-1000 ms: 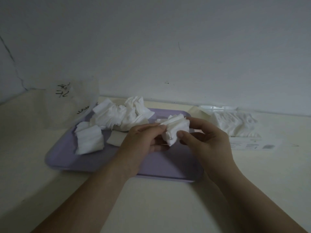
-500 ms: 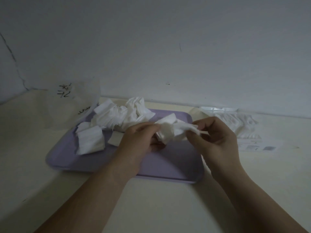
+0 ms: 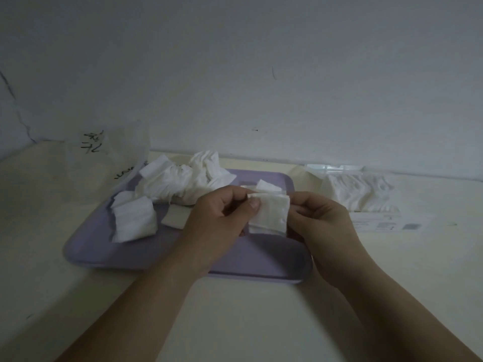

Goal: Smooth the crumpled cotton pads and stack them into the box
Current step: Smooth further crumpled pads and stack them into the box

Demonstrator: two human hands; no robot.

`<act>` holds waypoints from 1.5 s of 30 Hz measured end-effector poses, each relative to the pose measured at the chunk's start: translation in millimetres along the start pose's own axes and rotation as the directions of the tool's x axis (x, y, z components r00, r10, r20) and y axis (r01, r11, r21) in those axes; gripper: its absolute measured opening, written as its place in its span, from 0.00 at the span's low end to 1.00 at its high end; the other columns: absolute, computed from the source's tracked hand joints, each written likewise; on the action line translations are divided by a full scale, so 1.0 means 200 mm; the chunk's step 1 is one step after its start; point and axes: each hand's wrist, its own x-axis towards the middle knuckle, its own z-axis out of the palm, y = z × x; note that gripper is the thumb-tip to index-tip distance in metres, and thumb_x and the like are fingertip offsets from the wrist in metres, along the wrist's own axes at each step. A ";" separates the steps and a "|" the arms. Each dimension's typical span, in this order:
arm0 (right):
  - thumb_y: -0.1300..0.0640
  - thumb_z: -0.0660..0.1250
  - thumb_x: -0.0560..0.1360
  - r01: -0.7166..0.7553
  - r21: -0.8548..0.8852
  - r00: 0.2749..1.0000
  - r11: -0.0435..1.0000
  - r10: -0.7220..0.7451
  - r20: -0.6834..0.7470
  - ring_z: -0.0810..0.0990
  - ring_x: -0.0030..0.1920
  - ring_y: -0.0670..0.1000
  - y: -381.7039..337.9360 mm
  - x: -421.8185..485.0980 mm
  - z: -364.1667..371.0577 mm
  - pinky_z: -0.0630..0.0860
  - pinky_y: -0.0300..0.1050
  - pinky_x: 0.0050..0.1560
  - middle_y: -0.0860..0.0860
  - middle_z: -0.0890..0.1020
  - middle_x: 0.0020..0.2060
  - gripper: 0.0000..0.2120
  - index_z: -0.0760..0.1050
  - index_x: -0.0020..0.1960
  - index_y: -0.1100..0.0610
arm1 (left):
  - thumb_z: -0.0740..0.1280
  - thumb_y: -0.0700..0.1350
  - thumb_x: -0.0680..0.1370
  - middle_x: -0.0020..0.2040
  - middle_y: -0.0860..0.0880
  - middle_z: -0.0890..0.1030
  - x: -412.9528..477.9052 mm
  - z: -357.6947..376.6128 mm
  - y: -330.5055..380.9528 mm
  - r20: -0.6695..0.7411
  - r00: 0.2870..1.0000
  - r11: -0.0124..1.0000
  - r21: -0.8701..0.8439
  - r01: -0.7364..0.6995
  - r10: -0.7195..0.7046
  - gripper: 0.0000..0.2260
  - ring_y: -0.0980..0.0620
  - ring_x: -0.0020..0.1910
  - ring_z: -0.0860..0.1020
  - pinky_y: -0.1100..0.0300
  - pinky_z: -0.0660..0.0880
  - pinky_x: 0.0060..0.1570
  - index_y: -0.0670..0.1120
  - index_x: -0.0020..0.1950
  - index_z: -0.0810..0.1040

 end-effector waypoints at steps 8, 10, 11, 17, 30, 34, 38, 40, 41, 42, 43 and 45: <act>0.58 0.72 0.74 -0.085 0.129 0.989 0.988 0.069 0.128 0.86 0.50 0.62 0.00 0.01 -0.01 0.81 0.58 0.56 0.61 0.87 0.48 0.07 0.87 0.49 0.57 | 0.73 0.43 0.79 0.34 0.56 0.83 0.00 0.00 0.01 -0.064 0.997 0.999 0.026 -0.048 0.049 0.04 0.59 0.34 0.78 0.61 0.77 0.40 0.50 0.52 0.87; 0.59 0.75 0.75 -0.047 0.104 0.990 0.993 0.033 0.139 0.87 0.49 0.56 0.00 0.01 -0.01 0.84 0.53 0.54 0.59 0.88 0.48 0.10 0.85 0.55 0.60 | 0.74 0.43 0.79 0.38 0.53 0.85 0.00 0.00 0.01 -0.082 0.996 0.999 0.027 -0.038 0.040 0.04 0.56 0.36 0.79 0.56 0.79 0.42 0.51 0.51 0.86; 0.63 0.75 0.75 -0.016 0.069 0.993 0.997 0.008 0.116 0.87 0.47 0.54 0.01 0.01 -0.01 0.84 0.48 0.50 0.58 0.88 0.47 0.11 0.83 0.57 0.62 | 0.74 0.44 0.78 0.41 0.52 0.86 0.00 0.00 0.02 -0.088 0.996 0.999 0.027 -0.022 0.025 0.05 0.53 0.38 0.81 0.53 0.80 0.43 0.52 0.52 0.86; 0.74 0.69 0.77 0.034 0.007 0.996 0.999 -0.034 0.088 0.86 0.48 0.52 0.04 0.03 -0.01 0.82 0.42 0.51 0.59 0.88 0.48 0.13 0.80 0.59 0.64 | 0.73 0.35 0.77 0.48 0.53 0.88 0.00 -0.05 0.06 0.116 0.990 0.997 -0.013 0.077 -0.075 0.14 0.61 0.39 0.82 0.71 0.74 0.38 0.54 0.55 0.84; 0.61 0.74 0.78 0.024 -0.094 0.999 0.995 -0.027 -0.032 0.84 0.46 0.51 0.06 0.03 -0.02 0.79 0.48 0.47 0.56 0.88 0.50 0.09 0.85 0.58 0.55 | 0.71 0.33 0.79 0.54 0.50 0.88 -0.02 -0.05 0.04 0.275 0.961 0.999 -0.009 0.044 -0.040 0.18 0.55 0.49 0.83 0.61 0.79 0.45 0.52 0.64 0.82; 0.61 0.74 0.77 0.021 -0.083 0.999 0.996 -0.024 -0.037 0.85 0.46 0.50 0.06 0.03 -0.02 0.79 0.43 0.44 0.56 0.88 0.51 0.12 0.85 0.59 0.55 | 0.69 0.33 0.80 0.53 0.49 0.88 -0.02 -0.04 0.05 0.260 0.964 0.999 0.000 0.047 -0.045 0.17 0.56 0.48 0.84 0.58 0.81 0.47 0.50 0.64 0.82; 0.62 0.76 0.76 0.065 -0.075 0.995 0.995 -0.070 -0.066 0.85 0.43 0.51 0.06 0.03 -0.01 0.80 0.43 0.45 0.58 0.89 0.48 0.10 0.86 0.57 0.54 | 0.68 0.35 0.81 0.51 0.48 0.88 -0.02 -0.03 0.04 0.218 0.974 0.997 -0.036 0.073 -0.064 0.14 0.55 0.45 0.84 0.61 0.79 0.42 0.49 0.62 0.83; 0.63 0.76 0.76 0.126 -0.107 0.988 0.986 -0.135 -0.080 0.85 0.46 0.52 0.07 0.03 -0.01 0.80 0.45 0.49 0.59 0.88 0.48 0.08 0.87 0.54 0.55 | 0.68 0.35 0.81 0.51 0.48 0.88 -0.02 -0.02 0.03 0.190 0.978 0.995 -0.046 0.092 -0.082 0.13 0.55 0.44 0.84 0.62 0.79 0.41 0.48 0.61 0.84; 0.64 0.75 0.76 0.171 -0.145 0.979 0.975 -0.184 -0.084 0.85 0.48 0.52 0.08 0.03 -0.01 0.80 0.44 0.50 0.58 0.88 0.50 0.07 0.87 0.53 0.55 | 0.69 0.35 0.81 0.50 0.47 0.88 -0.02 -0.01 0.03 0.178 0.980 0.994 -0.044 0.098 -0.088 0.12 0.54 0.44 0.84 0.63 0.79 0.41 0.47 0.60 0.84; 0.65 0.75 0.76 0.211 -0.183 0.969 0.960 -0.229 -0.087 0.85 0.51 0.51 0.08 0.04 -0.01 0.79 0.42 0.51 0.57 0.87 0.51 0.07 0.87 0.52 0.56 | 0.69 0.35 0.80 0.50 0.46 0.88 -0.01 -0.01 0.02 0.165 0.982 0.994 -0.046 0.104 -0.095 0.12 0.54 0.44 0.84 0.62 0.79 0.42 0.47 0.60 0.85; 0.65 0.75 0.76 0.237 -0.210 0.961 0.949 -0.260 -0.091 0.85 0.52 0.50 0.08 0.04 -0.01 0.79 0.39 0.50 0.57 0.86 0.52 0.06 0.87 0.51 0.57 | 0.70 0.35 0.80 0.50 0.45 0.88 -0.01 -0.02 0.01 0.154 0.983 0.993 -0.053 0.109 -0.099 0.11 0.53 0.44 0.84 0.62 0.79 0.42 0.46 0.60 0.85; 0.65 0.75 0.76 0.238 -0.240 0.961 0.941 -0.263 -0.081 0.85 0.50 0.46 0.06 0.03 -0.01 0.79 0.36 0.48 0.55 0.85 0.53 0.07 0.86 0.53 0.57 | 0.71 0.36 0.79 0.50 0.44 0.88 -0.01 -0.02 0.02 0.153 0.983 0.991 -0.076 0.110 -0.097 0.11 0.52 0.44 0.85 0.61 0.80 0.44 0.45 0.60 0.85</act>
